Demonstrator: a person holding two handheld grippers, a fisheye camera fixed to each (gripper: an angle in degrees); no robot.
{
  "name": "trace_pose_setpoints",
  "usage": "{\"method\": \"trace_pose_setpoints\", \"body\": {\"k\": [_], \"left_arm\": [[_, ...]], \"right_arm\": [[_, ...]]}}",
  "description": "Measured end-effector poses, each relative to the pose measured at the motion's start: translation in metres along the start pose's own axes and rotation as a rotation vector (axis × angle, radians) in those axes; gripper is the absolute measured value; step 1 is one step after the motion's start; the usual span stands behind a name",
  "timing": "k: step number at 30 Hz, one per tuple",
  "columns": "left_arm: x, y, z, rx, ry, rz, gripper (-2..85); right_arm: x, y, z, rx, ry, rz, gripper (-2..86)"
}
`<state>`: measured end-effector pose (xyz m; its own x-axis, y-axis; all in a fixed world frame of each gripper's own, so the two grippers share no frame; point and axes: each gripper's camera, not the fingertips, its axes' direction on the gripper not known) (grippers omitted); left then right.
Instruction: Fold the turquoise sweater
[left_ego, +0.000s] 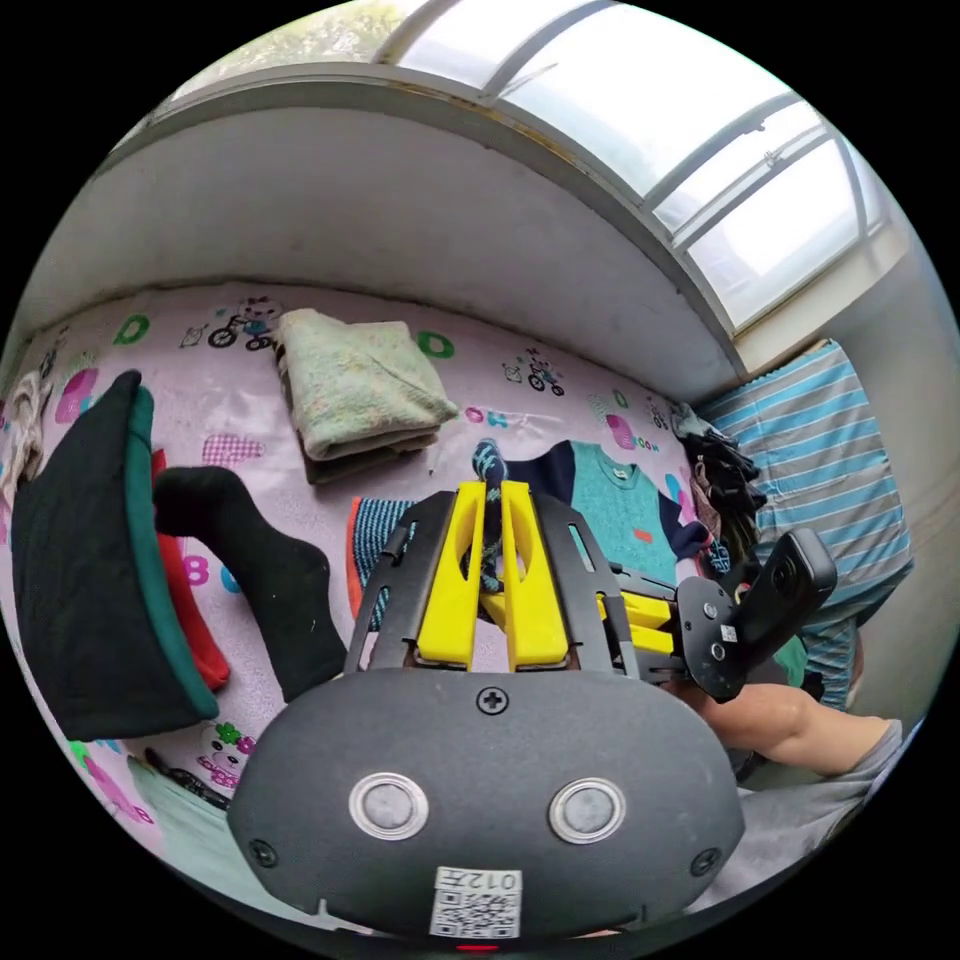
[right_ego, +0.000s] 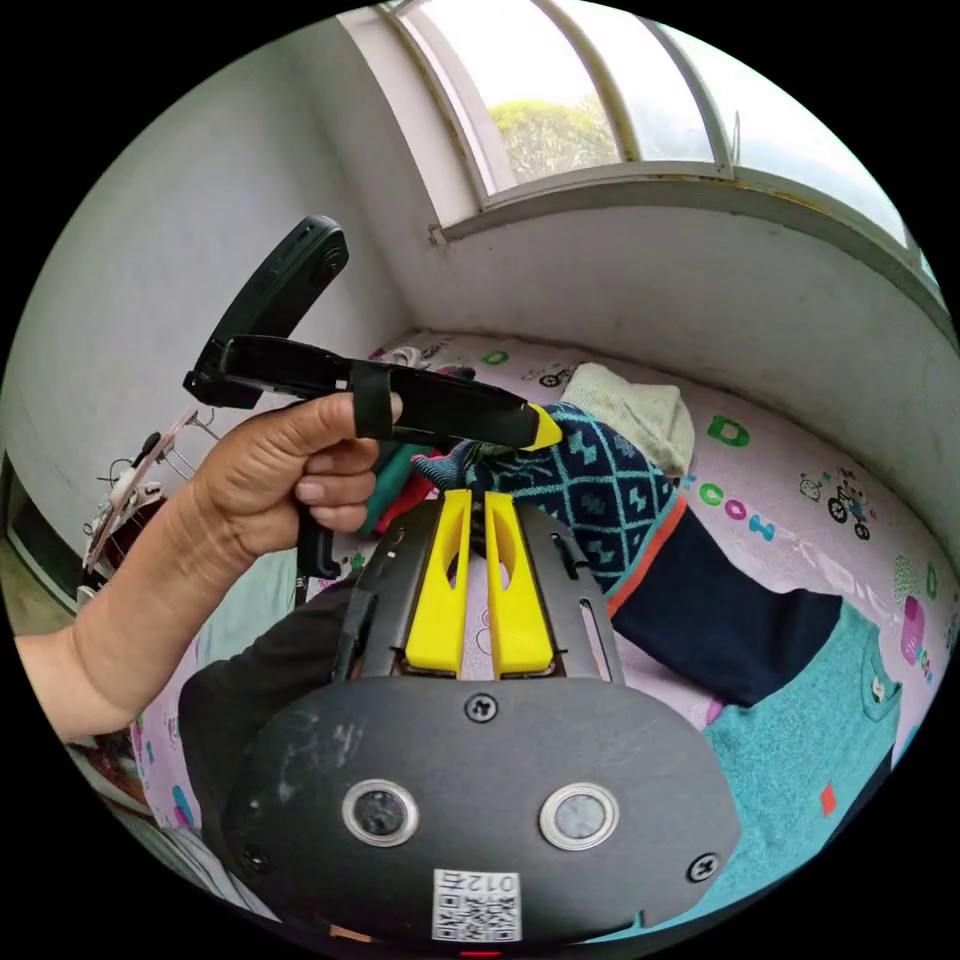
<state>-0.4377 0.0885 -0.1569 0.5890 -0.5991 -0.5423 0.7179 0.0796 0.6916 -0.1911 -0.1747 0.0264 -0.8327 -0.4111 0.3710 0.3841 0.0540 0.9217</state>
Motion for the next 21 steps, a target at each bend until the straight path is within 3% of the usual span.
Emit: {"method": "trace_pose_setpoints", "body": {"k": [11, 21], "left_arm": [[0.157, -0.078, 0.033, -0.065, 0.071, 0.103, 1.5], [0.356, -0.113, 0.16, -0.212, 0.073, 0.239, 1.5]], "right_arm": [[0.136, 0.061, -0.165, 0.186, 0.029, 0.137, -0.3], [0.292, 0.193, -0.283, 0.325, 0.047, 0.368, -0.3]]}}
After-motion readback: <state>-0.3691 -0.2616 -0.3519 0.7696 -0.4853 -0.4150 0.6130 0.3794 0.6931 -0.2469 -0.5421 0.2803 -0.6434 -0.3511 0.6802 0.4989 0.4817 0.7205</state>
